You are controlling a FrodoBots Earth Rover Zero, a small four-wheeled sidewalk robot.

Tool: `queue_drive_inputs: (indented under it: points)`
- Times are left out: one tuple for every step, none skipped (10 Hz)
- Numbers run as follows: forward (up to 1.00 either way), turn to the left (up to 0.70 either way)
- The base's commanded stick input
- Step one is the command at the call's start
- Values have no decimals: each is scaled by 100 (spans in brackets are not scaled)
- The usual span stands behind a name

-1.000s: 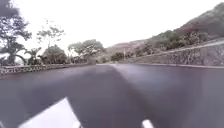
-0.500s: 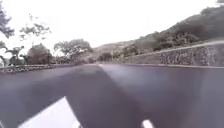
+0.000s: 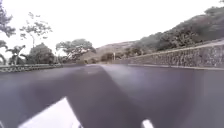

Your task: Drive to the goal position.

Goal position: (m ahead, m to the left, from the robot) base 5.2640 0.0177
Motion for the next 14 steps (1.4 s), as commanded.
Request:
queue_drive_inputs:
  points:
    - [85, -3]
    - [85, -12]
    - [85, -21]
    - [85, -28]
    - [85, -30]
    - [85, -33]
    - [85, -8]
    - [85, -2]
    - [85, 0]
    - [85, 0]
    - [85, 0]
    - [85, 0]
    - [85, 0]
    - [85, 0]
